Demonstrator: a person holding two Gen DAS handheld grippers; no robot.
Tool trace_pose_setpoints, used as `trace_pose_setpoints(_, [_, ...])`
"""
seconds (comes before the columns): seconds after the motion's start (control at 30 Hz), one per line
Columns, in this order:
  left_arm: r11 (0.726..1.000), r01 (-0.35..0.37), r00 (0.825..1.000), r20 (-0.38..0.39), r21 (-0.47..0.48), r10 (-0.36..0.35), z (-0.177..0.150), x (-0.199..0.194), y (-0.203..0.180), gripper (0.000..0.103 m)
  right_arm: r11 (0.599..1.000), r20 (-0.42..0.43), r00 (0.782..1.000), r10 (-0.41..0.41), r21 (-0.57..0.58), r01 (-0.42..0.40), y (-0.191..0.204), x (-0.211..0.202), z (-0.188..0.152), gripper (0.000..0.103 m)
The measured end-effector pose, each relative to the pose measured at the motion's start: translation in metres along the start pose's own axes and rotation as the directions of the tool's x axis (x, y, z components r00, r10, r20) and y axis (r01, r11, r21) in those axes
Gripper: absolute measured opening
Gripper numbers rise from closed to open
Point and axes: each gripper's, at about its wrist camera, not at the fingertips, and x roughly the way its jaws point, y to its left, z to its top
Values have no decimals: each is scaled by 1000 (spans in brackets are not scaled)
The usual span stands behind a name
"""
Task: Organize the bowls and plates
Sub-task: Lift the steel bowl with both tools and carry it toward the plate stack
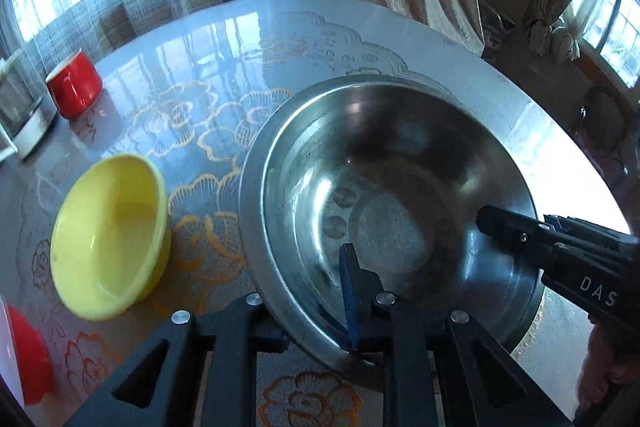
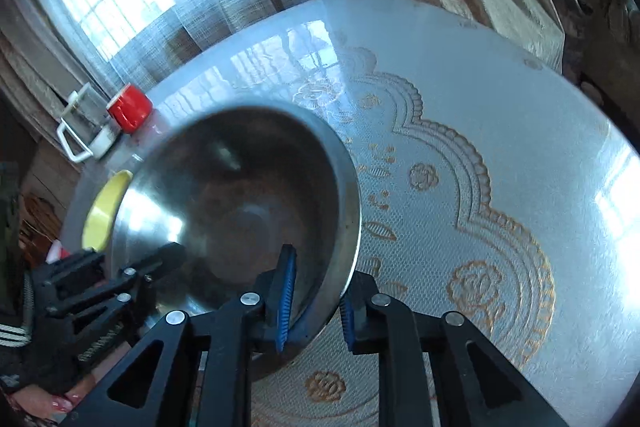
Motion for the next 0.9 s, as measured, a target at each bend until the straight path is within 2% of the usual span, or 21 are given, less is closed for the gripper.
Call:
trace_pose_setpoints(0.2, [999, -34, 999, 28, 27, 33, -10, -19, -6, 20, 1000, 7, 1000, -7, -16, 7, 7, -11, -9, 20])
trace_pose_setpoints(0.37, [999, -36, 998, 56, 28, 34, -22, -43, -6, 20, 1000, 24, 1000, 2, -17, -2, 13, -25, -15, 20])
trace_pose_setpoints(0.67, [1000, -22, 994, 104, -9, 23, -47, -83, 1, 21, 1000, 76, 997, 6, -18, -5, 34, -64, -38, 20])
trace_pose_setpoints(0.9, [999, -24, 989, 143, -47, 30, -72, -113, 12, 21, 997, 139, 990, 10, -76, 0, 62, -96, -61, 20])
